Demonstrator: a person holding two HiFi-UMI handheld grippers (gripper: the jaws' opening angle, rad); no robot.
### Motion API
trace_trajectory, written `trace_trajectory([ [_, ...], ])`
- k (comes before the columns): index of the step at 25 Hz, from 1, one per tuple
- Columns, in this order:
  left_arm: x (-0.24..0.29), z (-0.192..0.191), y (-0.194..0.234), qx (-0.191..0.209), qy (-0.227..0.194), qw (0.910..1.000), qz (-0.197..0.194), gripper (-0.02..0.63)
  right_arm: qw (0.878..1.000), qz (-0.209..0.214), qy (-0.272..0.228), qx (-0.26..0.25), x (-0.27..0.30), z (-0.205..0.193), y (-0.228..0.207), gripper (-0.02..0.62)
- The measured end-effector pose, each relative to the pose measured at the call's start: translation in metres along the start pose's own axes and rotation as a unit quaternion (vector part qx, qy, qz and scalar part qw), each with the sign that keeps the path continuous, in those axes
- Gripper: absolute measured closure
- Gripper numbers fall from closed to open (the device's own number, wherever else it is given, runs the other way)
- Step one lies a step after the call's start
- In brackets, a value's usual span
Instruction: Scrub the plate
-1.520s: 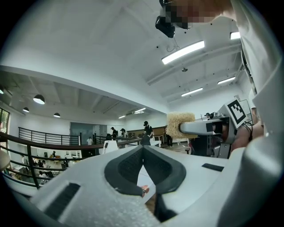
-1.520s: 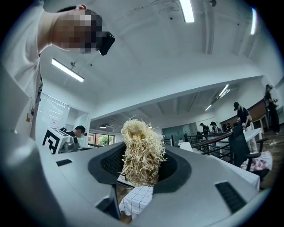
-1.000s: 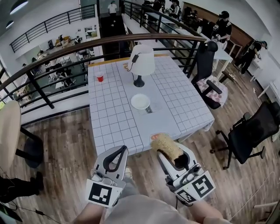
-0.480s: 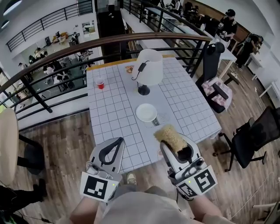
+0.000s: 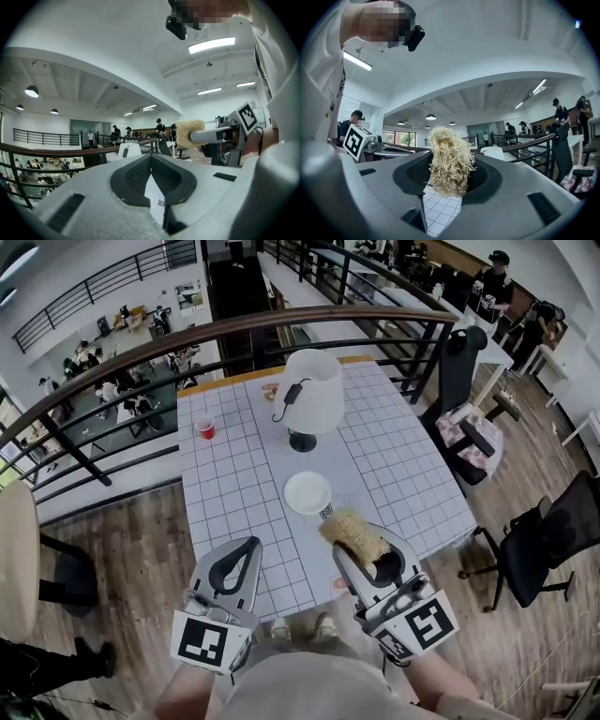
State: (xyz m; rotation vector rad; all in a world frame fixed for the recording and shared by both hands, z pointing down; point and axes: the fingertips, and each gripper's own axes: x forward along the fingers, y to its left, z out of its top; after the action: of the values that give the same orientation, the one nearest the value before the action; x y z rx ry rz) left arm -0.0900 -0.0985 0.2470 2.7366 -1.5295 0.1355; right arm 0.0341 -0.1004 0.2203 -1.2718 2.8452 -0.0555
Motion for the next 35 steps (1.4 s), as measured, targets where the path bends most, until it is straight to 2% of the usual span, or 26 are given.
trace_trajectory([
  [6,0.02,-0.009,-0.004,-0.01,0.011,0.9998,0.01,0.592,1.0,0.001,-0.003,0.009,0.008,-0.003,-0.028,0.425],
  [12,0.045,-0.02,0.022,0.03,0.033,0.9986,0.027,0.592,1.0,0.001,0.003,0.003,0.033,-0.014,-0.055,0.425],
  [16,0.073,-0.035,0.036,0.046,0.044,0.9978,0.018,0.592,1.0,0.012,0.012,-0.004,0.062,-0.028,-0.065,0.425],
  [22,0.129,-0.089,0.044,0.024,0.069,0.9971,-0.021,0.591,0.999,0.025,0.028,-0.013,0.111,-0.063,-0.081,0.425],
  [27,0.165,-0.147,0.053,-0.021,0.112,0.9932,-0.025,0.591,0.998,0.032,0.058,0.004,0.146,-0.117,-0.098,0.424],
  [30,0.183,-0.183,0.061,-0.023,0.139,0.9898,-0.016,0.591,0.996,0.032,0.081,0.013,0.161,-0.152,-0.108,0.423],
  [33,0.197,-0.216,0.072,-0.003,0.182,0.9833,0.012,0.591,0.994,0.031,0.102,0.022,0.174,-0.187,-0.117,0.423],
  [35,0.207,-0.234,0.074,-0.014,0.198,0.9799,0.018,0.591,0.992,0.027,0.119,0.019,0.182,-0.213,-0.124,0.423],
])
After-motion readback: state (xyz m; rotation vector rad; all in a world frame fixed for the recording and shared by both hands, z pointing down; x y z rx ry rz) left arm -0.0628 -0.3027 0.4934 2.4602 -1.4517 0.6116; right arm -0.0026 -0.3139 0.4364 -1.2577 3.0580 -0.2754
